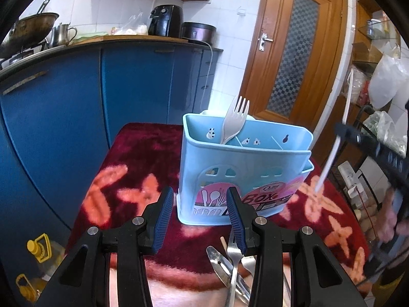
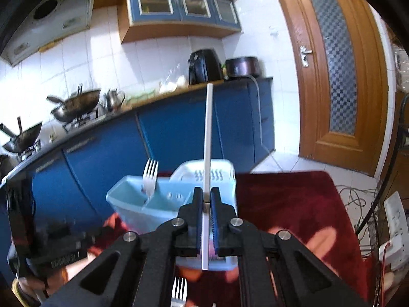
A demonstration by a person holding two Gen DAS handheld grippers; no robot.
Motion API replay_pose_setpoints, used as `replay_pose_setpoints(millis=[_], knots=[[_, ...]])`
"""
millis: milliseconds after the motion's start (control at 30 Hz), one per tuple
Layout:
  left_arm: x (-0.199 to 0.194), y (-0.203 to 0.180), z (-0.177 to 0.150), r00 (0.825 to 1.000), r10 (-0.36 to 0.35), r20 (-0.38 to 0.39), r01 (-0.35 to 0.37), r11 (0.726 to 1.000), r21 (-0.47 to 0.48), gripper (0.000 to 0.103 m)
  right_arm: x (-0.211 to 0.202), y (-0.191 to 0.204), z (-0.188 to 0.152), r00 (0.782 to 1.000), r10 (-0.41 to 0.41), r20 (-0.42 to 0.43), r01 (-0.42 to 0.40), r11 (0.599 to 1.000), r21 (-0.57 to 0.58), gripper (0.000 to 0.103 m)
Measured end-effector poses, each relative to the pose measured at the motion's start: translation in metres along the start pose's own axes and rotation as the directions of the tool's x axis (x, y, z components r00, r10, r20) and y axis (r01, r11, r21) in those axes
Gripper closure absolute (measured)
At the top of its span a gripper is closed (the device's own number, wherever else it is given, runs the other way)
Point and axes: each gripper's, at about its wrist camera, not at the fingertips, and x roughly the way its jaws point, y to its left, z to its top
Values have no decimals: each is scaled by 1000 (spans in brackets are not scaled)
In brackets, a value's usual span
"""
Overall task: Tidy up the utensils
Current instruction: 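Lower the white chopstick into the blue holder and open the right tool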
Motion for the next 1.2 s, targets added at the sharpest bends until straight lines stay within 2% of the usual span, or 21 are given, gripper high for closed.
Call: replay_pose_setpoints(millis=[133,267,533,733,767,833,867,900,1200], knots=[[2,1,-2,1000,1,-4,-1,1000,-4,59,14,1,9,999,-22,32,21,1000,6,95],[2,1,-4,1000,1,-7,-1,1000,-2,59,34,3,9,999,-44,26,45,999,-8,95],[3,1,-5,1000,-4,-8,4,1000,-11,59,40,0,21,997,-59,58,60,998,-15,95],[3,0,-8,1000,-10,-14,10,1000,-12,59,60,2,2,995,-87,-49,85,995,-47,95],[3,0,-8,1000,-10,-14,10,1000,-12,59,61,1,-1,994,-88,-63,85,995,-45,95],[3,0,-8,1000,-11,-17,11,1000,-15,59,61,0,-5,993,-84,-80,81,996,-37,87],[3,1,-8,1000,-12,-18,12,1000,-18,59,60,1,-5,993,-85,-85,82,996,-31,76],[3,1,-8,1000,-13,-17,13,1000,-20,59,58,0,-7,993,-81,-83,79,996,-28,71],[-1,-1,-8,1000,-14,-15,13,1000,-20,59,43,9,-7,993,-92,-77,88,994,-60,69]])
